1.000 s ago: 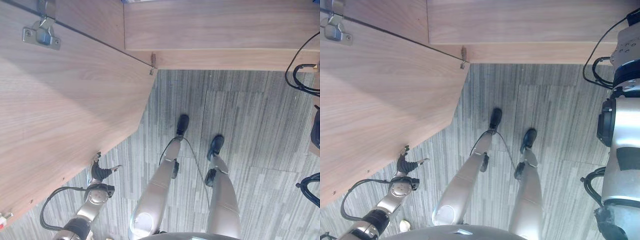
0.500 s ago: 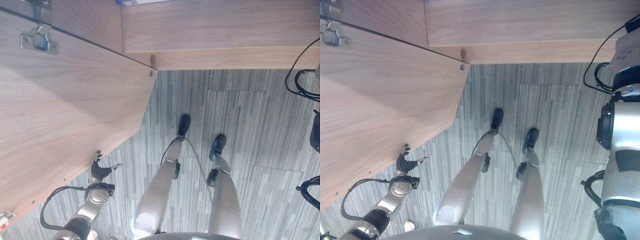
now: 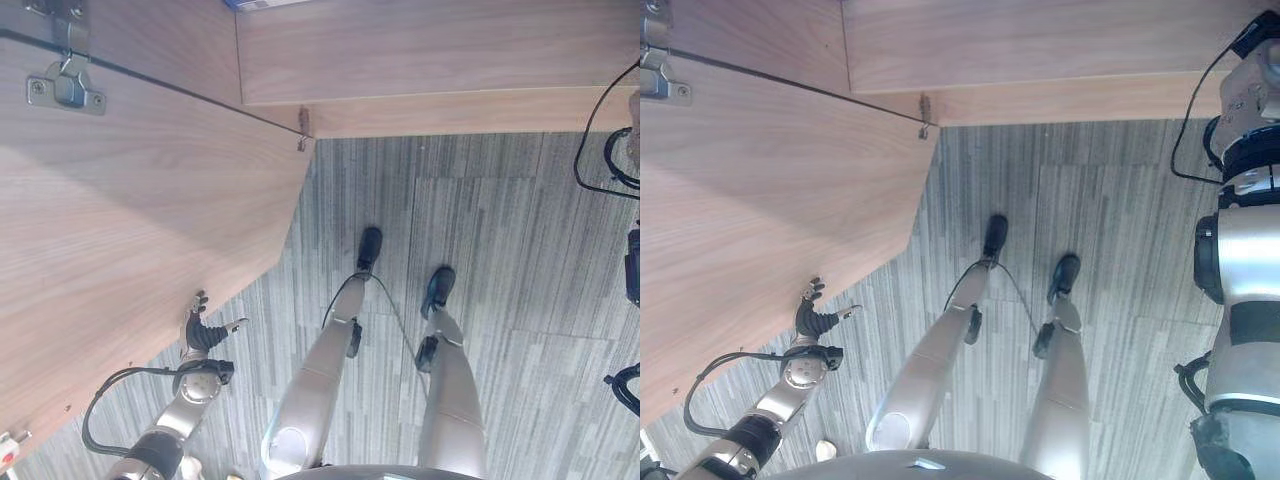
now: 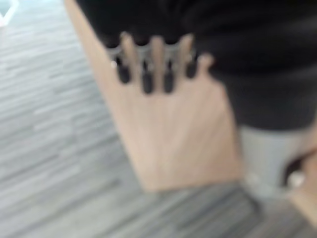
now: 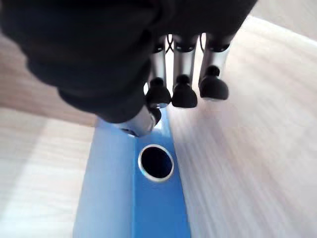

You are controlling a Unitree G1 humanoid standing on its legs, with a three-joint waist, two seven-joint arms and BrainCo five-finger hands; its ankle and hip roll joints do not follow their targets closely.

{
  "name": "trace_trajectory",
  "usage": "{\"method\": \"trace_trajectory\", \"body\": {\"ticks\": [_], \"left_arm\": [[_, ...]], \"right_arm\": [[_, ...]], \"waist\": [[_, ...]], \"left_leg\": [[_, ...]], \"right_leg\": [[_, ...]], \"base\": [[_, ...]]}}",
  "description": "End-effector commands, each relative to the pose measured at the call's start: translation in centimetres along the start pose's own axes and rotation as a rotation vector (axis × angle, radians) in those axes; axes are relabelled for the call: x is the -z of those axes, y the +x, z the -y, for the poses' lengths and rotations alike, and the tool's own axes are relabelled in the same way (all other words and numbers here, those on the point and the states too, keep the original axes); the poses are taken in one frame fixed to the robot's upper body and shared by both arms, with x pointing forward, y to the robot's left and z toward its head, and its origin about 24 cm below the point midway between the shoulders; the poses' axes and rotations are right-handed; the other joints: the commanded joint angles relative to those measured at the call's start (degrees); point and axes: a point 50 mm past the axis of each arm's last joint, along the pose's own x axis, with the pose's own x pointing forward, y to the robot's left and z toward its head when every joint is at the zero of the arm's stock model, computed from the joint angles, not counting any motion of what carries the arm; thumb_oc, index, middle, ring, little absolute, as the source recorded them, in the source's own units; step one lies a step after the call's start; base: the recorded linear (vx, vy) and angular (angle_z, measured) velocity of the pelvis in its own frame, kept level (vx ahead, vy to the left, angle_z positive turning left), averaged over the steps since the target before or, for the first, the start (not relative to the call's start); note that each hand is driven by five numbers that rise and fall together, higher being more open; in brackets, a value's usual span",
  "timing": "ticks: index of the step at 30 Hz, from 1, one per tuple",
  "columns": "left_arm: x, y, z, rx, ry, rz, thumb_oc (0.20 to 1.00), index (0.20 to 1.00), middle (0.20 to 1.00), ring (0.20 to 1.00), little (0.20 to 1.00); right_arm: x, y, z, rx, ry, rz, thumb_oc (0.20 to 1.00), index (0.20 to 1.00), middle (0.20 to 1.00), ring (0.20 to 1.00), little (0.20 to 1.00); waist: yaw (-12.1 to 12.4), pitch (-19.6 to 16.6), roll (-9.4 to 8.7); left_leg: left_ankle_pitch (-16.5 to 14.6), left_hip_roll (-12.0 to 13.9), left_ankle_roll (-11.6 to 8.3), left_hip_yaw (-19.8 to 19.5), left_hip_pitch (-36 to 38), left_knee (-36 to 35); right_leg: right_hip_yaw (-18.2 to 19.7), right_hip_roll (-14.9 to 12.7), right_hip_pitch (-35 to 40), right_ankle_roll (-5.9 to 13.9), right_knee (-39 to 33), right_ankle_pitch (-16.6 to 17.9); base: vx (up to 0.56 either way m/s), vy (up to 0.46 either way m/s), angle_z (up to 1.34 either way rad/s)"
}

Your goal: Put the empty folder in the office cabinet

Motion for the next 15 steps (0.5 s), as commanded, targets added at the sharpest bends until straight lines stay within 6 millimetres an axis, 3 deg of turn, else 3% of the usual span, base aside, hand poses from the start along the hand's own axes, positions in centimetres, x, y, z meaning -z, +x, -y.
{"method": "trace_trajectory", "body": {"ticks": [1, 2, 3, 4, 5, 6, 8, 9, 10, 11, 15], "left_arm": [[1.4, -0.3, -2.8, -0.078, 0.065, -0.031, 1.0, 1.0, 1.0, 1.0, 1.0], [1.6, -0.4, -3.4, -0.089, 0.089, -0.029, 1.0, 1.0, 1.0, 1.0, 1.0], [1.5, -0.4, -3.2, -0.089, 0.085, -0.027, 1.0, 1.0, 1.0, 1.0, 1.0], [1.6, -0.5, -3.5, -0.099, 0.109, -0.023, 1.0, 1.0, 1.0, 1.0, 1.0], [1.7, -0.5, -3.5, -0.101, 0.122, -0.022, 1.0, 1.0, 1.0, 1.0, 1.0], [1.6, -0.5, -3.4, -0.102, 0.122, -0.021, 1.0, 1.0, 1.0, 1.0, 1.0], [1.8, -0.4, -3.5, -0.104, 0.137, -0.027, 1.0, 1.0, 1.0, 1.0, 1.0], [1.9, -0.4, -3.5, -0.107, 0.137, -0.032, 1.0, 1.0, 1.0, 1.0, 1.0], [1.9, -0.4, -3.6, -0.108, 0.134, -0.035, 1.0, 1.0, 1.0, 1.0, 1.0], [1.9, -0.4, -3.6, -0.109, 0.133, -0.033, 1.0, 1.0, 1.0, 1.0, 1.0], [1.8, -0.3, -3.7, -0.112, 0.121, -0.031, 1.0, 1.0, 1.0, 1.0, 1.0]], "right_arm": [[-3.3, 0.6, 0.7, -0.059, -0.309, 0.203, 0.2, 0.2, 0.2, 0.2, 0.2], [-4.2, 0.2, -0.7, -0.121, -0.598, 0.323, 0.2, 0.2, 0.2, 0.2, 0.2], [-4.3, 0.2, -0.8, -0.121, -0.6, 0.328, 0.2, 0.2, 0.2, 0.2, 0.2], [-4.6, -0.2, -1.4, -0.143, -0.784, 0.434, 0.2, 0.2, 0.2, 0.2, 0.2], [-4.9, -0.3, -1.5, -0.129, -0.826, 0.473, 0.2, 0.2, 0.2, 0.2, 0.2], [-4.9, -0.3, -1.5, -0.128, -0.826, 0.475, 0.2, 0.2, 0.2, 0.2, 0.2], [-5.4, -0.1, -1.1, -0.083, -0.856, 0.502, 0.2, 0.2, 0.2, 0.2, 0.2], [-5.7, -0.1, -1.1, -0.071, -0.857, 0.512, 0.2, 0.2, 0.2, 0.2, 0.2], [-6.1, 0.0, -0.9, -0.052, -0.849, 0.51, 0.2, 0.2, 0.2, 0.2, 0.2], [-6.1, 0.0, -0.9, -0.05, -0.848, 0.511, 0.2, 0.2, 0.2, 0.2, 0.2], [-6.5, 0.0, -1.1, -0.046, -0.841, 0.517, 0.2, 0.2, 0.2, 0.2, 0.2]], "waist": [[-0.13, -0.5, -0.32], [0.12, -0.79, -0.83], [-0.08, -0.28, -0.52], [-0.19, -0.67, -0.84], [-0.35, -0.62, -0.91], [-0.49, -0.18, -0.79], [-0.38, -0.65, -0.97], [-0.42, -0.21, -0.85], [-0.17, -0.66, -0.91], [-0.3, -0.22, -0.81], [-0.23, -0.24, -0.73]], "left_leg": [[-8.11, 1.21, -3.5, -1.85, 4.38, -1.49], [-9.45, 1.43, -3.81, -2.06, 4.9, -1.49], [-7.86, 1.24, -3.62, -1.77, 4.28, -1.49], [-9.3, 1.52, -3.88, -2.03, 4.78, -1.49], [-9.3, 1.51, -3.88, -2.17, 4.69, -1.49], [-7.66, 1.29, -3.68, -1.9, 4.03, -1.49], [-9.21, 1.48, -3.92, -2.23, 4.55, -1.49], [-7.52, 1.24, -3.77, -2.04, 3.82, -1.49], [-9.03, 1.45, -4.04, -2.39, 4.38, -1.49], [-7.4, 1.24, -3.83, -2.12, 3.72, -1.49], [-7.36, 1.11, -3.86, -2.1, 3.77, -1.49]], "right_leg": [[-2.5, -1.55, 8.41, 3.4, -23.96, 12.33], [-2.29, -1.38, 8.88, 3.65, -23.96, 10.98], [-2.68, -1.57, 8.29, 3.36, -23.96, 12.46], [-2.42, -1.33, 8.75, 3.64, -23.96, 11.1], [-2.48, -1.3, 8.72, 3.6, -23.96, 11.13], [-2.87, -1.52, 8.11, 3.31, -23.96, 12.62], [-2.64, -1.31, 8.72, 3.58, -23.96, 11.17], [-3.07, -1.54, 8.04, 3.31, -23.96, 12.7], [-2.78, -1.34, 8.73, 3.62, -23.96, 11.16], [-3.17, -1.56, 8.12, 3.33, -23.96, 12.64], [-3.21, -1.58, 8.19, 3.35, -23.96, 12.64]], "base": [[0.06, -0.017, 0.02], [0.0, 0.0, 0.0], [0.06, -0.021, -0.01], [0.0, 0.0, 0.0], [0.0, 0.0, 0.0], [-0.07, 0.005, 0.01], [0.0, 0.0, 0.0], [0.08, -0.026, 0.03], [-0.06, 0.007, 0.04], [0.01, -0.005, 0.03], [-0.02, 0.004, 0.01]]}}
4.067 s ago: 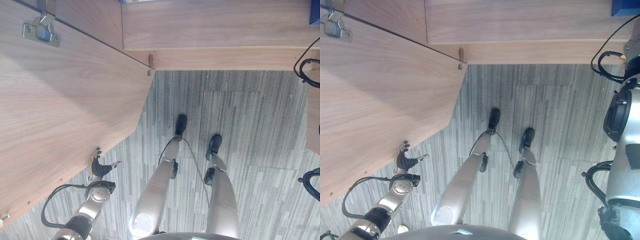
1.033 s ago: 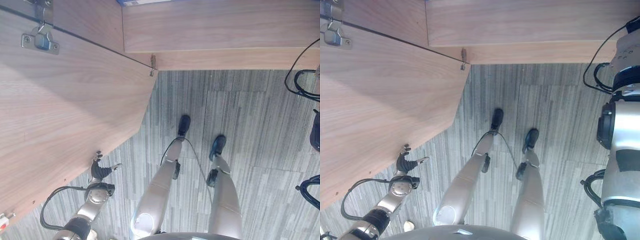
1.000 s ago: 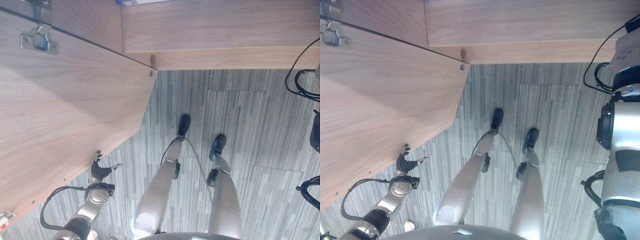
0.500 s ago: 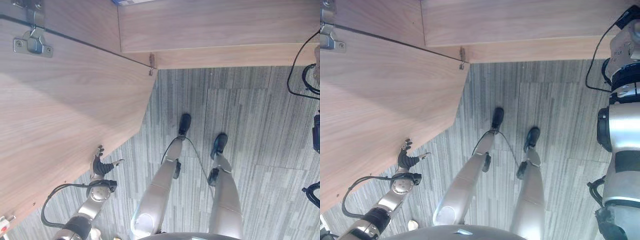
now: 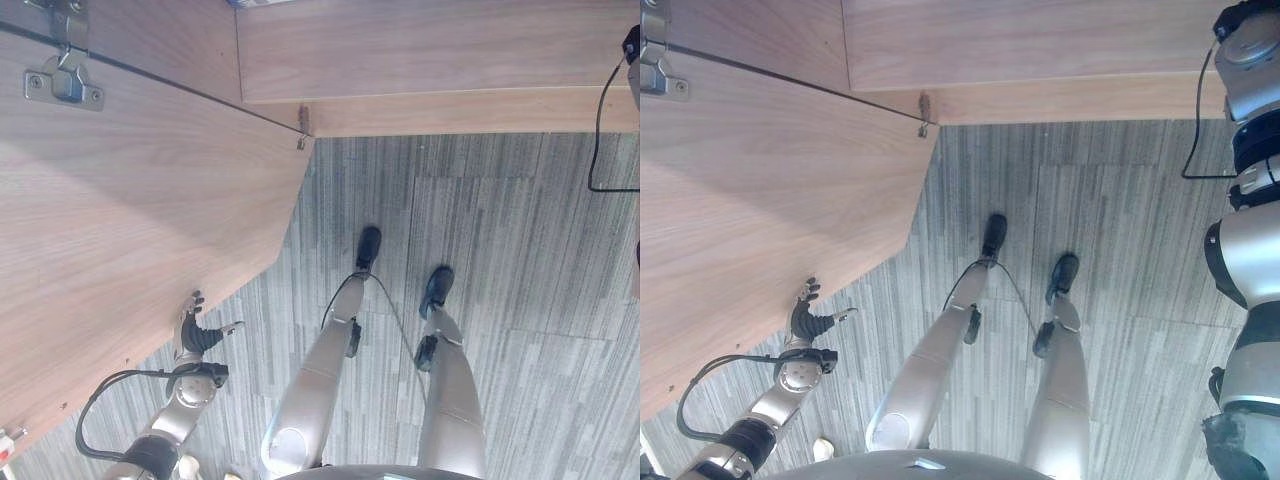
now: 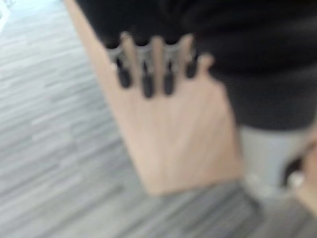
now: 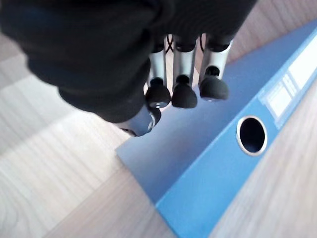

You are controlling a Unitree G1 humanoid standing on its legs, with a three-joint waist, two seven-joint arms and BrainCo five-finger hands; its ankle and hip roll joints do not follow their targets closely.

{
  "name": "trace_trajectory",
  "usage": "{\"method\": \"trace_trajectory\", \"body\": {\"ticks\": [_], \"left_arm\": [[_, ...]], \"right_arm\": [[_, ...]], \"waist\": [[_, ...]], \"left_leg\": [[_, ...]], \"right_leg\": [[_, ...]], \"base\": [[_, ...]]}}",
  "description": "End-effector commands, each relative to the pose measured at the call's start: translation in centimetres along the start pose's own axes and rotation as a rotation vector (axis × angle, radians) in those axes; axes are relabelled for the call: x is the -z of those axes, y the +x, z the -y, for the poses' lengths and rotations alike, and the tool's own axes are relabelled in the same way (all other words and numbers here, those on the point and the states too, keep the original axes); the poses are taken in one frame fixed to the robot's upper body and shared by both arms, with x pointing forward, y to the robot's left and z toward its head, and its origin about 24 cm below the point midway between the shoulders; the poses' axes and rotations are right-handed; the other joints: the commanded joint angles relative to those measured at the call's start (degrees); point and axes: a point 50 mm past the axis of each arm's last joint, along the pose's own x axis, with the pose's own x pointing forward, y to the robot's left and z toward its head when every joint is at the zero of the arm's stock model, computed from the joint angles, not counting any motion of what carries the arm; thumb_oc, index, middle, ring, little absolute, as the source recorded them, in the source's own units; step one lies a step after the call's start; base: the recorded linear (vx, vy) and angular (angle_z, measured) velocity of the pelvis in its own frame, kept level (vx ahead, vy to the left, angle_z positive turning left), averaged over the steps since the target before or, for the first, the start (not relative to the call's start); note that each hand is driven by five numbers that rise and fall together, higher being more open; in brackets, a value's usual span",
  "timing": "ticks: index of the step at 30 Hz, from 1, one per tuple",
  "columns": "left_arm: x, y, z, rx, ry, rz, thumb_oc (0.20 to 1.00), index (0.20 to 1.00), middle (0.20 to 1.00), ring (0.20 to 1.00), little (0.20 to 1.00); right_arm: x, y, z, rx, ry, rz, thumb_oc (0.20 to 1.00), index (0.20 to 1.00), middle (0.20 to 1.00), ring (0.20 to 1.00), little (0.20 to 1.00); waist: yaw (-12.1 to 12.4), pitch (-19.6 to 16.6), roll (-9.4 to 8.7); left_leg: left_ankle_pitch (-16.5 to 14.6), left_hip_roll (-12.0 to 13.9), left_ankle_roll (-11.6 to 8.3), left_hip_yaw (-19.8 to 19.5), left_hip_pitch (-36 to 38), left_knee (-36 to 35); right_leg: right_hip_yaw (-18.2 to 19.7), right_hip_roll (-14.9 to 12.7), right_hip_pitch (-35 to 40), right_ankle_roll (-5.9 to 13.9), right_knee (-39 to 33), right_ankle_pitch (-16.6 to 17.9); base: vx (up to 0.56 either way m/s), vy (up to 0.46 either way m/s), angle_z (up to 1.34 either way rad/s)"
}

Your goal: Put the empty folder in the office cabinet

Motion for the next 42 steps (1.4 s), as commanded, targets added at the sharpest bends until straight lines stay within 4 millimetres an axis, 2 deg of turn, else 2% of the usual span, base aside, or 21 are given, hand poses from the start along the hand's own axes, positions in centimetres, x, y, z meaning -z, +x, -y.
{"method": "trace_trajectory", "body": {"ticks": [1, 7, 13, 16, 17, 19, 21, 23, 24, 26, 27, 28, 29, 33, 34, 35, 36, 37, 38, 40, 42], "left_arm": [[1.5, 0.0, -2.8, -0.095, 0.052, -0.043, 1.0, 1.0, 1.0, 1.0, 1.0], [1.4, 0.1, -2.6, -0.109, 0.023, -0.049, 1.0, 1.0, 1.0, 1.0, 1.0], [2.1, 0.1, -2.1, -0.116, 0.031, -0.091, 1.0, 1.0, 1.0, 1.0, 1.0], [2.5, -0.1, -1.9, -0.11, 0.046, -0.114, 1.0, 1.0, 1.0, 1.0, 1.0], [2.8, -0.1, -2.0, -0.11, 0.063, -0.126, 1.0, 1.0, 1.0, 1.0, 1.0], [2.8, -0.1, -2.0, -0.11, 0.066, -0.127, 1.0, 1.0, 1.0, 1.0, 1.0], [3.5, -0.4, -2.0, -0.1, 0.087, -0.162, 1.0, 1.0, 1.0, 1.0, 1.0], [3.9, -0.6, -2.0, -0.094, 0.1, -0.177, 1.0, 1.0, 1.0, 1.0, 1.0], [4.4, -0.8, -1.8, -0.081, 0.114, -0.205, 1.0, 1.0, 1.0, 1.0, 1.0], [5.1, -1.3, -1.3, -0.068, 0.117, -0.245, 1.0, 1.0, 1.0, 1.0, 1.0], [6.1, -1.8, -1.1, -0.056, 0.126, -0.299, 1.0, 1.0, 1.0, 1.0, 1.0], [6.1, -1.8, -1.1, -0.056, 0.127, -0.299, 1.0, 1.0, 1.0, 1.0, 1.0], [6.7, -2.2, -0.9, -0.052, 0.13, -0.332, 1.0, 1.0, 1.0, 1.0, 1.0], [9.4, -4.0, -0.3, -0.043, 0.141, -0.484, 1.0, 1.0, 1.0, 1.0, 1.0], [10.4, -5.0, 0.2, -0.033, 0.141, -0.549, 1.0, 1.0, 1.0, 1.0, 1.0], [10.4, -5.0, 0.1, -0.033, 0.141, -0.548, 1.0, 1.0, 1.0, 1.0, 1.0], [10.9, -5.5, 0.4, -0.026, 0.136, -0.579, 1.0, 1.0, 1.0, 1.0, 1.0], [11.9, -6.5, 0.8, -0.022, 0.125, -0.644, 1.0, 1.0, 1.0, 1.0, 1.0], [11.9, -6.5, 0.8, -0.021, 0.125, -0.645, 1.0, 1.0, 1.0, 1.0, 1.0], [12.8, -7.6, 1.6, -0.002, 0.089, -0.725, 1.0, 1.0, 1.0, 1.0, 1.0], [14.5, -9.8, 2.6, 0.001, -0.113, -0.907, 1.0, 1.0, 1.0, 1.0, 1.0]], "right_arm": [[-0.6, 1.1, 3.1, 0.095, -0.092, 0.072, 0.2, 0.2, 0.2, 0.2, 0.2], [0.4, 0.8, 2.7, 0.092, -0.046, 0.02, 0.2, 0.2, 0.2, 0.2, 0.2], [4.2, -1.4, 0.4, 0.059, -0.001, -0.097, 0.2, 0.2, 0.2, 0.2, 0.2], [6.4, -3.5, -1.3, 0.022, 0.026, -0.129, 0.2, 0.2, 0.2, 0.2, 0.2], [7.9, -5.0, -2.3, 0.0, 0.035, -0.149, 0.2, 0.2, 0.2, 0.2, 0.2], [8.0, -5.1, -2.3, 0.0, 0.035, -0.152, 0.2, 0.2, 0.2, 0.2, 0.2], [10.8, -8.1, -3.8, -0.044, 0.055, -0.222, 0.2, 0.2, 0.2, 0.2, 0.2], [11.9, -9.2, -4.0, -0.052, 0.062, -0.256, 0.2, 0.2, 0.2, 0.2, 0.2], [13.6, -11.5, -4.9, -0.09, 0.063, -0.302, 0.2, 0.2, 0.2, 0.2, 0.2], [15.4, -14.4, -5.8, -0.129, 0.085, -0.367, 0.2, 0.2, 0.2, 0.2, 0.2], [17.3, -17.8, -6.6, -0.184, 0.089, -0.441, 0.2, 0.2, 0.2, 0.2, 0.2], [17.4, -17.9, -6.6, -0.183, 0.089, -0.442, 0.2, 0.2, 0.2, 0.2, 0.2], [18.2, -19.9, -7.1, -0.215, 0.108, -0.489, 0.2, 0.2, 0.2, 0.2, 0.2], [21.4, -28.6, -7.7, -0.336, 0.111, -0.686, 0.2, 0.2, 0.2, 0.2, 0.2], [22.4, -32.6, -7.6, -0.405, 0.103, -0.776, 0.2, 0.2, 0.2, 0.2, 0.2], [22.4, -32.6, -7.6, -0.405, 0.103, -0.776, 0.2, 0.2, 0.2, 0.2, 0.2], [22.9, -34.3, -7.3, -0.438, 0.083, -0.812, 0.2, 0.2, 0.2, 0.2, 0.2], [23.6, -38.1, -6.7, -0.507, 0.067, -0.903, 0.2, 0.2, 0.2, 0.2, 0.2], [23.6, -38.1, -6.7, -0.508, 0.066, -0.904, 0.2, 0.2, 0.2, 0.2, 0.2], [24.0, -41.7, -6.2, -0.583, 0.047, -0.998, 0.2, 0.2, 0.2, 0.2, 0.2], [24.0, -44.9, -5.9, -0.67, 0.047, -1.081, 0.2, 0.2, 0.2, 0.2, 0.2]], "waist": [[-0.05, -0.18, -0.82], [-0.43, -0.22, -0.95], [-1.44, -0.03, -1.13], [-2.48, -0.21, -1.59], [-3.34, -0.35, -1.81], [-3.25, -0.28, -1.9], [-4.71, -0.55, -2.28], [-4.98, -0.42, -2.31], [-5.8, -0.6, -2.4], [-6.84, -0.99, -2.59], [-7.89, -1.54, -2.96], [-7.9, -1.57, -3.02], [-8.58, -2.15, -3.34], [-11.45, -4.17, -4.63], [-13.06, -5.39, -5.03], [-13.09, -5.45, -5.08], [-13.78, -6.28, -5.19], [-15.17, -7.7, -5.37], [-15.16, -7.65, -5.38], [-16.32, -9.12, -5.36], [-17.29, -10.54, -5.35]], "left_leg": [[-7.67, 0.91, -3.47, -1.37, 3.97, -1.46], [-7.59, 1.02, -3.64, -1.26, 4.12, -1.46], [-7.67, 1.32, -3.7, -0.85, 6.06, -1.46], [-8.2, 1.57, -3.68, -0.76, 8.51, -1.46], [-8.67, 1.71, -3.58, -0.84, 10.5, -1.46], [-8.69, 1.71, -3.58, -0.85, 10.68, -1.46], [-9.6, 1.85, -3.29, -0.97, 15.01, -1.46], [-9.86, 1.84, -3.16, -0.82, 16.95, -1.46], [-10.47, 1.79, -2.85, -0.71, 19.78, -1.46], [-11.02, 1.88, -2.59, -0.52, 22.91, -1.46], [-11.91, 2.25, -2.19, -0.15, 25.92, -1.46], [-11.69, 2.17, -2.16, -0.18, 25.79, -1.46], [-12.37, 2.59, -2.06, 0.2, 27.79, -1.46], [-13.93, 3.29, -1.19, 1.39, 34.25, -1.46], [-14.55, 3.4, -0.79, 2.12, 36.97, -1.46], [-14.35, 3.33, -0.77, 2.1, 36.8, -1.46], [-14.57, 3.45, -0.63, 2.33, 37.84, -1.46], [-15.09, 3.62, -0.45, 2.72, 40.1, -1.46], [-15.14, 3.62, -0.45, 2.73, 40.25, -1.46], [-15.57, 3.73, -0.38, 3.28, 42.49, -1.46], [-16.24, 3.76, -0.41, 3.81, 45.08, -1.46]], "right_leg": [[-2.37, -1.61, 8.33, 3.48, -24.33, 12.91], [-2.6, -1.63, 8.44, 3.47, -24.33, 13.01], [-2.62, -1.29, 10.58, 3.33, -24.19, 12.84], [-2.82, -1.05, 13.02, 3.08, -24.04, 12.47], [-2.95, -0.94, 14.94, 2.92, -23.96, 12.24], [-2.96, -0.95, 15.13, 2.92, -23.99, 12.22], [-3.24, -0.83, 19.51, 2.68, -23.94, 11.71], [-3.43, -0.87, 21.37, 2.61, -23.97, 11.41], [-3.66, -0.89, 24.16, 2.46, -23.85, 10.93], [-3.64, -0.88, 27.29, 2.28, -23.71, 10.39], [-3.43, -0.72, 30.22, 2.1, -23.64, 9.71], [-3.46, -0.79, 30.14, 2.11, -23.71, 9.9], [-3.26, -0.61, 31.99, 2.1, -23.57, 9.42], [-2.7, -0.04, 38.02, 1.81, -23.62, 8.06], [-2.27, 0.28, 40.28, 1.62, -23.38, 7.54], [-2.29, 0.22, 40.15, 1.63, -23.43, 7.69], [-2.22, 0.33, 40.83, 1.54, -23.3, 7.45], [-1.7, 0.62, 42.62, 1.4, -22.87, 6.87], [-1.7, 0.62, 42.77, 1.4, -22.89, 6.84], [-1.44, 0.88, 44.46, 1.28, -22.4, 6.26], [-0.89, 1.3, 46.49, 1.11, -21.77, 5.43]], "base": [[0.0, 0.0, 0.0], [0.0, 0.0, 0.0], [0.0, -0.002, 0.01], [0.01, -0.022, 0.02], [0.02, -0.041, 0.0], [0.0, -0.021, -0.02], [0.0, -0.047, -0.1], [0.0, -0.002, -0.04], [0.0, 0.0, 0.0], [0.02, 0.005, 0.0], [0.04, 0.011, 0.01], [0.06, 0.011, -0.01], [0.06, 0.022, -0.12], [0.1, 0.032, -0.09], [0.08, 0.036, -0.15], [0.07, 0.048, -0.21], [0.08, 0.033, -0.28], [0.09, 0.031, -0.22], [0.1, 0.034, -0.17], [0.06, 0.032, -0.1], [0.09, 0.035, -0.08]]}}
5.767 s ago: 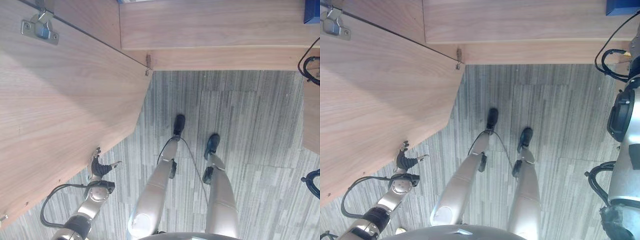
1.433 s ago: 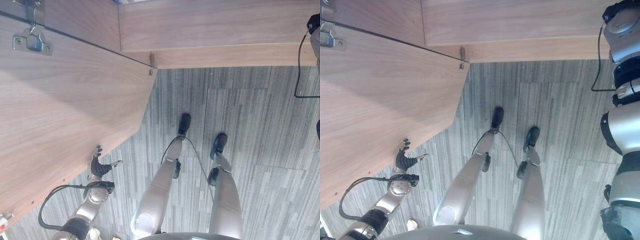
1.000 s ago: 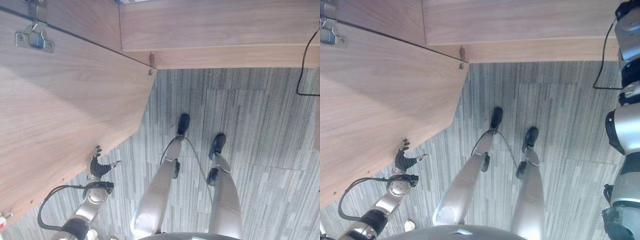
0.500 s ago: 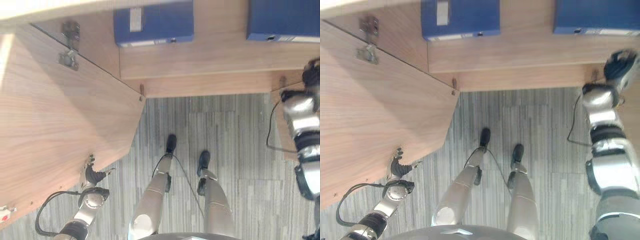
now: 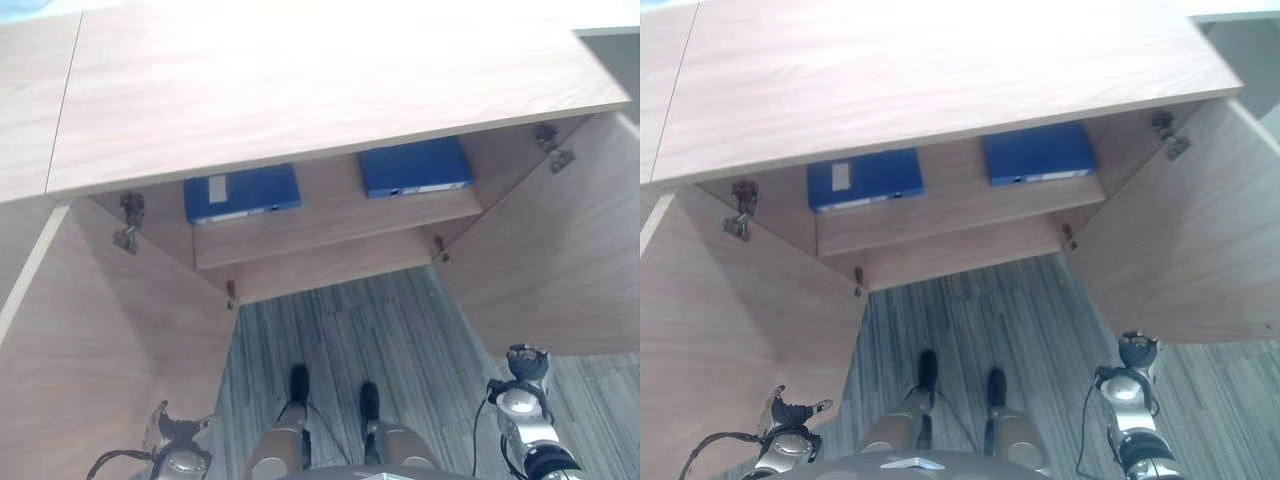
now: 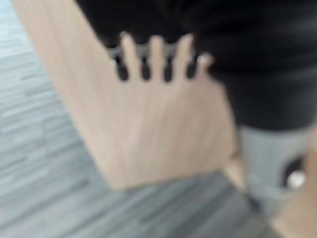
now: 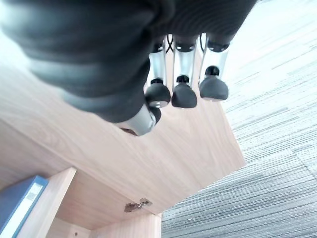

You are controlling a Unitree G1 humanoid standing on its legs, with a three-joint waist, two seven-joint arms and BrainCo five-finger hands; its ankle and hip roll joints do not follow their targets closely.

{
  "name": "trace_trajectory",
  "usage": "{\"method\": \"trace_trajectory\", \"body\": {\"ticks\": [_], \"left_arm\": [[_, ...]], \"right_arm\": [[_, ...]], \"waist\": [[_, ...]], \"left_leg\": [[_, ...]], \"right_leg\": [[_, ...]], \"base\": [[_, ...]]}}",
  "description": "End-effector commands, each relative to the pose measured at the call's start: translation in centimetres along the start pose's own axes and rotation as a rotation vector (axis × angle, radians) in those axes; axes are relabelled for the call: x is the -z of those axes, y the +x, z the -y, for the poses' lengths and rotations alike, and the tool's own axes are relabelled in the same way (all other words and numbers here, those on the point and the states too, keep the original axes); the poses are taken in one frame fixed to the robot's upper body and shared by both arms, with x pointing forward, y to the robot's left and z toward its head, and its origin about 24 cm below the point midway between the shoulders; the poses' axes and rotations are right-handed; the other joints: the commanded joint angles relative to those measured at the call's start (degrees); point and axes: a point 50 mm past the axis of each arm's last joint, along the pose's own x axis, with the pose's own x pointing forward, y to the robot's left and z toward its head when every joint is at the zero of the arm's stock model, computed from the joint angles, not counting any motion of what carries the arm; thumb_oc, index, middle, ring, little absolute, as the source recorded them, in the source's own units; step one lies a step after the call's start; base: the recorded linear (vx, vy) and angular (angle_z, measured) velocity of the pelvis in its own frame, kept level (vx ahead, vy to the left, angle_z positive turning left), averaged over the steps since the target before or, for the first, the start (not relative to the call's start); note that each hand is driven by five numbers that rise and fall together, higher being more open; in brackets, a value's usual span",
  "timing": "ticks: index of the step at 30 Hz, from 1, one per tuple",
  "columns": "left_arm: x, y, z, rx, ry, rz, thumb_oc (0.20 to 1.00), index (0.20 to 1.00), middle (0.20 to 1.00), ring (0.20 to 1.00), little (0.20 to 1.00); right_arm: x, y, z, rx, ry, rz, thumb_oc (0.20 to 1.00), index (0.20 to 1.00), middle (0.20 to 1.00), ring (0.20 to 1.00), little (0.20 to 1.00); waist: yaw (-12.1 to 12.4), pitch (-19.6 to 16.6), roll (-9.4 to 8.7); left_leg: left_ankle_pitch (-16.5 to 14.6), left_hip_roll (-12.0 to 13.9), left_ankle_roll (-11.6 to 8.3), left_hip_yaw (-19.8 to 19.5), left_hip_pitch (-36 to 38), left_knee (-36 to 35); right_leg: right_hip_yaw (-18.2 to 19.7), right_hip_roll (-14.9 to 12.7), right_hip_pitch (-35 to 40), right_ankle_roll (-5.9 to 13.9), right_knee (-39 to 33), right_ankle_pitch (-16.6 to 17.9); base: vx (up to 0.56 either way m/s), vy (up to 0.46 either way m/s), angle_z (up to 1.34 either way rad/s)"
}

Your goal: Put the empty folder in the office cabinet

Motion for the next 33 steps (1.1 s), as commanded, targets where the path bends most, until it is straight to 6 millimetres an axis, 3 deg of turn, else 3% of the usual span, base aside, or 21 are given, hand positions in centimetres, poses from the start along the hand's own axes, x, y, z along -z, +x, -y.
{"method": "trace_trajectory", "body": {"ticks": [1, 2, 6, 8, 9, 10, 16, 17, 18, 23, 27, 33], "left_arm": [[5.4, -1.3, 1.8, 0.14, -0.484, -0.403, 1.0, 1.0, 1.0, 1.0, 1.0], [5.4, -1.3, 1.8, 0.139, -0.485, -0.402, 1.0, 1.0, 1.0, 1.0, 1.0], [7.2, -2.7, 3.5, 0.189, -0.724, -0.552, 1.0, 1.0, 1.0, 1.0, 1.0], [7.3, -2.8, 3.6, 0.193, -0.741, -0.565, 1.0, 1.0, 1.0, 1.0, 1.0], [7.3, -2.9, 3.7, 0.2, -0.747, -0.567, 1.0, 1.0, 1.0, 1.0, 1.0], [7.3, -2.8, 3.6, 0.204, -0.745, -0.565, 1.0, 1.0, 1.0, 1.0, 1.0], [7.0, -2.5, 3.3, 0.218, -0.709, -0.545, 1.0, 1.0, 1.0, 1.0, 1.0], [7.1, -2.4, 3.0, 0.215, -0.658, -0.539, 1.0, 1.0, 1.0, 1.0, 1.0], [7.0, -2.4, 3.0, 0.216, -0.658, -0.539, 1.0, 1.0, 1.0, 1.0, 1.0], [7.4, -2.2, 1.9, 0.185, -0.596, -0.529, 1.0, 1.0, 1.0, 1.0, 1.0], [8.2, -2.2, 0.7, 0.149, -0.579, -0.534, 1.0, 1.0, 1.0, 1.0, 1.0], [9.2, -2.2, -0.6, 0.11, -0.566, -0.551, 1.0, 1.0, 1.0, 1.0, 1.0]], "right_arm": [[2.6, -1.3, -2.0, -0.178, -0.078, -0.087, 0.2, 0.2, 0.2, 0.2, 0.2], [2.6, -1.3, -2.0, -0.178, -0.078, -0.087, 0.2, 0.2, 0.2, 0.2, 0.2], [6.4, -4.0, -4.3, -0.33, -0.102, -0.256, 0.2, 0.2, 0.2, 0.2, 0.2], [6.9, -4.4, -4.6, -0.349, -0.095, -0.285, 0.231, 0.231, 0.231, 0.231, 0.231], [7.2, -4.6, -4.8, -0.365, -0.095, -0.302, 0.564, 0.564, 0.564, 0.564, 0.564], [7.5, -4.7, -4.9, -0.376, -0.094, -0.323, 1.0, 1.0, 1.0, 1.0, 1.0], [6.8, -3.9, -4.5, -0.374, -0.044, -0.326, 1.0, 1.0, 1.0, 1.0, 1.0], [4.1, -0.6, 0.8, -0.11, -0.002, -0.224, 1.0, 1.0, 1.0, 1.0, 1.0], [4.1, -0.6, 0.9, -0.108, -0.002, -0.224, 1.0, 1.0, 1.0, 1.0, 1.0], [-0.1, 3.0, 10.4, 0.357, 0.023, -0.151, 1.0, 1.0, 1.0, 1.0, 1.0], [-3.7, 4.1, 15.7, 0.55, 0.032, -0.095, 1.0, 1.0, 1.0, 1.0, 1.0], [-4.6, 3.6, 20.7, 0.677, 0.075, -0.094, 1.0, 1.0, 1.0, 1.0, 1.0]], "waist": [[-0.73, -3.68, 0.07], [-0.78, -3.78, 0.04], [-2.25, -7.28, -0.13], [-2.32, -7.78, -0.17], [-2.36, -8.13, -0.2], [-2.33, -8.5, -0.29], [-2.37, -9.37, -0.34], [-3.31, -8.96, 0.31], [-3.22, -8.89, 0.35], [-1.73, -6.84, 0.97], [0.38, -6.55, 0.25], [0.59, -7.8, -1.48]], "left_leg": [[-9.27, 1.05, -0.97, 1.41, 8.26, -0.54], [-9.16, 1.02, -0.96, 1.38, 8.09, -0.54], [-10.96, 0.9, -0.68, 2.99, 12.17, -0.54], [-11.19, 0.88, -0.62, 3.15, 12.77, -0.54], [-11.4, 0.82, -0.53, 3.27, 13.34, -0.54], [-11.67, 0.75, -0.48, 3.41, 13.85, -0.54], [-12.07, 0.36, -0.24, 3.76, 15.02, -0.54], [-12.45, -0.2, 0.43, 4.68, 15.29, -0.54], [-12.47, -0.2, 0.45, 4.72, 15.34, -0.54], [-13.44, -0.22, 0.89, 8.25, 16.3, -0.54], [-13.31, 0.89, 0.07, 10.69, 16.99, -0.54], [-12.63, 3.28, -1.83, 10.45, 18.04, -0.54]], "right_leg": [[-1.55, -1.66, 2.06, 2.74, -2.03, 0.96], [-1.57, -1.69, 1.91, 2.75, -2.06, 1.05], [0.22, -1.41, 4.97, 2.29, -1.19, 0.29], [0.46, -1.37, 5.42, 2.26, -1.09, 0.2], [0.66, -1.32, 5.79, 2.2, -0.98, 0.13], [0.75, -1.31, 6.27, 2.2, -0.98, 0.06], [1.15, -1.51, 7.19, 2.32, -0.87, 0.11], [1.02, -2.39, 6.28, 3.21, 1.72, 0.23], [1.07, -2.39, 6.25, 3.22, 1.83, 0.17], [-5.02, -6.66, 4.63, 4.89, 4.81, 1.38], [-12.36, -9.67, 6.11, 4.88, 3.9, 1.53], [-11.01, -6.61, 9.04, 3.95, 1.01, -0.35]], "base": [[0.07, 0.028, -0.05], [0.08, 0.037, -0.12], [0.1, 0.03, -0.24], [0.07, 0.018, -0.17], [0.07, 0.014, -0.23], [0.05, 0.016, -0.23], [0.02, 0.029, -0.09], [-0.01, 0.069, -0.03], [-0.04, 0.084, -0.07], [-0.04, 0.009, -0.37], [-0.01, -0.091, -0.86], [0.05, -0.175, -0.04]]}}
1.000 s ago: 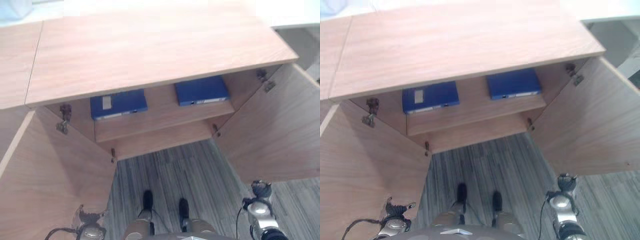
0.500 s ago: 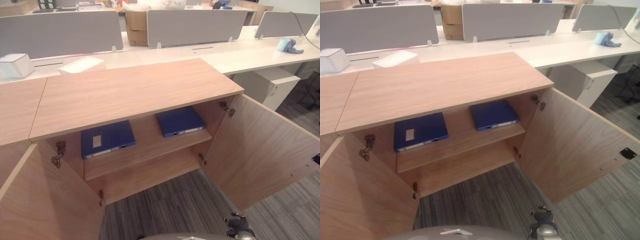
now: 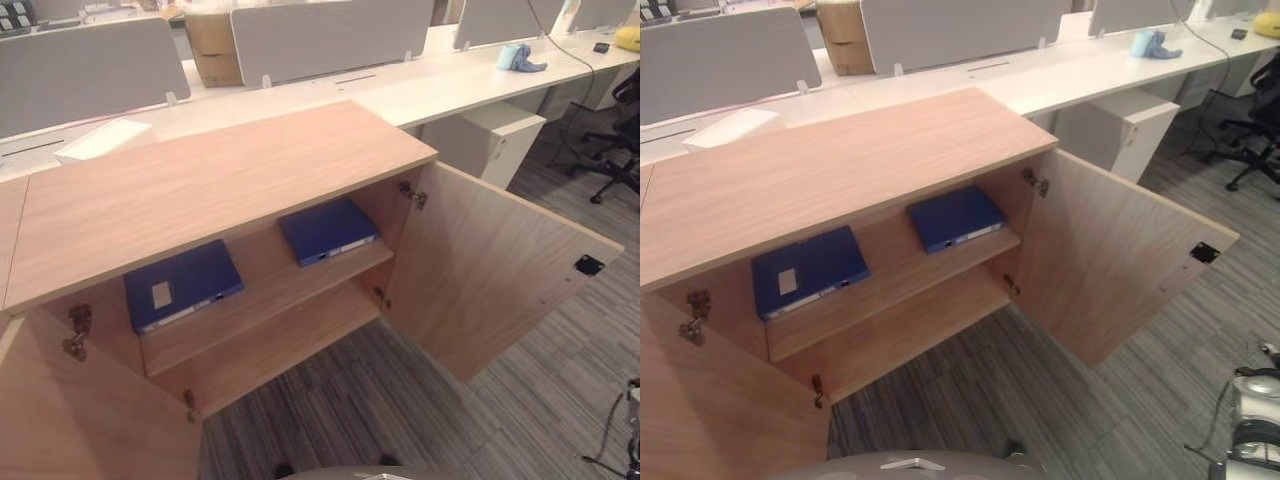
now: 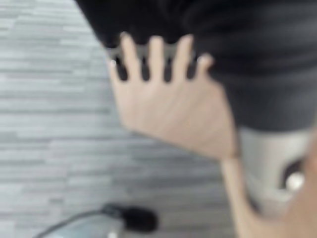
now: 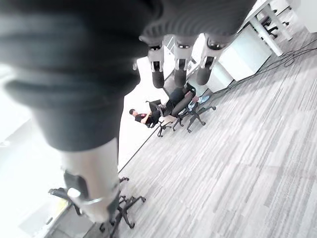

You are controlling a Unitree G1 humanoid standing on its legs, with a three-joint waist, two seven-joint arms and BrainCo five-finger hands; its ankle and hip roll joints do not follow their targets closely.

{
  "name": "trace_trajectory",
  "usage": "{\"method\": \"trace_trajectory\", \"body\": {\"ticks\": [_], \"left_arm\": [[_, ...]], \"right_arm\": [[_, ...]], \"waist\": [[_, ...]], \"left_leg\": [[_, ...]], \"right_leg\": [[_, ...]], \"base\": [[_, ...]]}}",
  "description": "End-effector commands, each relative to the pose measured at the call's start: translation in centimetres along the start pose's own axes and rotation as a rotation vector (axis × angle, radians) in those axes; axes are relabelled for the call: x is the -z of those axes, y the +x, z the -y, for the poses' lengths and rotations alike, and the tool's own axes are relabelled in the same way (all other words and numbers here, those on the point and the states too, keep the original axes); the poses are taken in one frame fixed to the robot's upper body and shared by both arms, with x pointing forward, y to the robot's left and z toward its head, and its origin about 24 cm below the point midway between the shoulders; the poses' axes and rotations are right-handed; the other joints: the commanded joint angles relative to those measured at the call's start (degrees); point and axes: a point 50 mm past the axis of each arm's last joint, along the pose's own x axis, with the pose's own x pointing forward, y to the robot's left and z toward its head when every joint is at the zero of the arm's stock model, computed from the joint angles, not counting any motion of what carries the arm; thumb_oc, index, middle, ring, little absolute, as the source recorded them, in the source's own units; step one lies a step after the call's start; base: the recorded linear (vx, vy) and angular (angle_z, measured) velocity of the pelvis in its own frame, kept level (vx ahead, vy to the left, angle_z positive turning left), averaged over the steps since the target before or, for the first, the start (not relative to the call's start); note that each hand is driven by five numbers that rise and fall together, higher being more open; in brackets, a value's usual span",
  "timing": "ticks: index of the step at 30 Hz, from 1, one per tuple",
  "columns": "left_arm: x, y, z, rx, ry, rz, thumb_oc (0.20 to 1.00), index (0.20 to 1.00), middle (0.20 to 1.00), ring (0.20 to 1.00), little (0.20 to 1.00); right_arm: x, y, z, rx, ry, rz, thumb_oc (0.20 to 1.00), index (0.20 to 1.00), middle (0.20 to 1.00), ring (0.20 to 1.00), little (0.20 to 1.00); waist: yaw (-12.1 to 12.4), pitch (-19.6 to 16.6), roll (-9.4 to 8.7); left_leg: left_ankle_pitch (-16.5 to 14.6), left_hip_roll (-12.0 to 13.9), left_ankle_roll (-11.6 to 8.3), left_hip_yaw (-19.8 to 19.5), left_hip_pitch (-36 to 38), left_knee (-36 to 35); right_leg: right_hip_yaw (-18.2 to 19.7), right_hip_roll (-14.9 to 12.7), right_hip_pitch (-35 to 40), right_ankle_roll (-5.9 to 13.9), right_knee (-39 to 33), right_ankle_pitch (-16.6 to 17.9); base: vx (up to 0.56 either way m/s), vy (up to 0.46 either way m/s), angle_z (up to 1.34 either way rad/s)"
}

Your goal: Put the empty folder in the office cabinet

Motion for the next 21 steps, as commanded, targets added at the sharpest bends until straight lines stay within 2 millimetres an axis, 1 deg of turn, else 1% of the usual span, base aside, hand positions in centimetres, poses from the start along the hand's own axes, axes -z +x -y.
{"method": "trace_trajectory", "body": {"ticks": [1, 2, 3, 6, 8, 9, 11, 14, 16, 18, 20, 21], "left_arm": [[-1.2, 0.0, -1.0, -0.048, 0.027, 0.015, 1.0, 1.0, 1.0, 1.0, 1.0], [-1.1, 0.0, -1.1, -0.048, 0.019, 0.011, 1.0, 1.0, 1.0, 1.0, 1.0], [-1.1, 0.0, -1.1, -0.047, 0.018, 0.011, 1.0, 1.0, 1.0, 1.0, 1.0], [-0.8, 0.0, -1.1, -0.05, 0.019, 0.0, 1.0, 1.0, 1.0, 1.0, 1.0], [-0.8, 0.0, -1.0, -0.05, 0.017, -0.003, 1.0, 1.0, 1.0, 1.0, 1.0], [-0.8, 0.0, -0.8, -0.042, 0.01, -0.005, 1.0, 1.0, 1.0, 1.0, 1.0], [-0.7, 0.0, -0.7, -0.029, 0.003, -0.002, 1.0, 1.0, 1.0, 1.0, 1.0], [-0.6, 0.0, -0.9, -0.021, -0.019, -0.006, 1.0, 1.0, 1.0, 1.0, 1.0], [-0.3, 0.0, -1.1, -0.02, -0.024, -0.015, 1.0, 1.0, 1.0, 1.0, 1.0], [-0.2, 0.0, -1.2, -0.02, -0.023, -0.016, 1.0, 1.0, 1.0, 1.0, 1.0], [0.3, 0.0, -1.5, -0.019, -0.027, -0.031, 1.0, 1.0, 1.0, 1.0, 1.0], [0.3, 0.0, -1.5, -0.018, -0.029, -0.032, 1.0, 1.0, 1.0, 1.0, 1.0]], "right_arm": [[-1.5, 1.0, 1.3, 0.061, 0.051, 0.005, 1.0, 1.0, 1.0, 1.0, 1.0], [-2.0, 1.3, 1.7, 0.06, 0.078, 0.008, 1.0, 1.0, 1.0, 1.0, 1.0], [-2.0, 1.3, 1.8, 0.06, 0.078, 0.008, 1.0, 1.0, 1.0, 1.0, 1.0], [-3.2, 1.5, 1.5, -0.009, 0.106, 0.037, 1.0, 1.0, 1.0, 1.0, 1.0], [-3.5, 1.6, 1.4, -0.036, 0.114, 0.047, 1.0, 1.0, 1.0, 1.0, 1.0], [-3.9, 1.5, 0.8, -0.109, 0.147, 0.056, 1.0, 1.0, 1.0, 1.0, 1.0], [-3.8, 1.3, 0.2, -0.173, 0.19, 0.042, 1.0, 1.0, 1.0, 1.0, 1.0], [-3.8, 1.1, -0.9, -0.279, 0.317, 0.001, 1.0, 1.0, 1.0, 1.0, 1.0], [-4.3, 1.0, -1.6, -0.335, 0.381, -0.001, 1.0, 1.0, 1.0, 1.0, 1.0], [-4.6, 0.9, -1.9, -0.368, 0.394, 0.001, 1.0, 1.0, 1.0, 1.0, 1.0], [-5.8, 0.7, -2.8, -0.436, 0.385, 0.014, 1.0, 1.0, 1.0, 1.0, 1.0], [-5.8, 0.7, -2.8, -0.437, 0.385, 0.015, 1.0, 1.0, 1.0, 1.0, 1.0]], "waist": [[1.62, -0.61, -1.34], [1.6, -0.7, -1.45], [1.57, -0.69, -1.39], [1.61, -0.46, -1.39], [1.58, -0.36, -1.32], [1.6, -0.26, -1.17], [1.83, -0.25, -0.86], [2.38, -0.28, -0.4], [2.92, -0.34, -0.09], [3.09, -0.36, 0.09], [4.13, -0.72, 0.46], [4.04, -0.71, 0.49]], "left_leg": [[-6.46, 0.24, -1.36, -3.0, 2.49, 0.09], [-5.88, 1.25, -2.04, -3.05, 2.46, 0.09], [-5.87, 1.31, -2.09, -3.07, 2.46, 0.09], [-4.66, 3.12, -3.06, -3.05, 2.21, 0.09], [-4.23, 3.57, -3.34, -2.94, 2.14, 0.09], [-3.43, 4.42, -3.81, -2.91, 2.1, 0.09], [-2.85, 5.01, -4.11, -2.97, 2.14, 0.09], [-1.92, 5.79, -4.63, -3.22, 2.17, 0.09], [-1.4, 6.05, -4.8, -3.49, 2.08, 0.09], [-1.15, 6.12, -4.98, -3.76, 1.98, 0.09], [-0.49, 6.17, -5.37, -4.31, 1.72, 0.09], [-0.48, 6.17, -5.38, -4.34, 1.71, 0.09]], "right_leg": [[4.07, -1.0, -0.96, 2.17, 2.45, -3.51], [4.01, -0.25, -0.69, 1.7, 2.17, -3.93], [3.98, -0.19, -0.67, 1.66, 2.14, -3.93], [4.21, 1.24, -0.52, 0.72, 2.01, -4.98], [4.26, 1.66, -0.57, 0.48, 2.02, -5.29], [4.18, 2.29, -0.51, -0.03, 2.01, -5.79], [4.0, 2.89, -0.22, -0.54, 2.02, -6.34], [3.44, 3.62, 0.63, -1.03, 1.7, -6.96], [3.18, 3.87, 1.05, -1.26, 1.47, -7.3], [2.88, 3.92, 1.31, -1.33, 1.28, -7.35], [2.12, 4.09, 2.03, -1.59, 0.56, -7.49], [2.09, 4.1, 2.06, -1.59, 0.52, -7.47]], "base": [[0.03, -0.271, 0.04], [0.02, -0.21, 0.04], [0.0, -0.199, 0.0], [-0.01, -0.181, 0.08], [0.0, -0.141, 0.03], [0.0, -0.137, 0.0], [0.02, -0.145, 0.01], [0.03, -0.109, 0.01], [0.03, -0.085, 0.04], [0.03, -0.059, 0.13], [0.04, -0.073, 0.14], [0.03, -0.045, 0.06]]}}
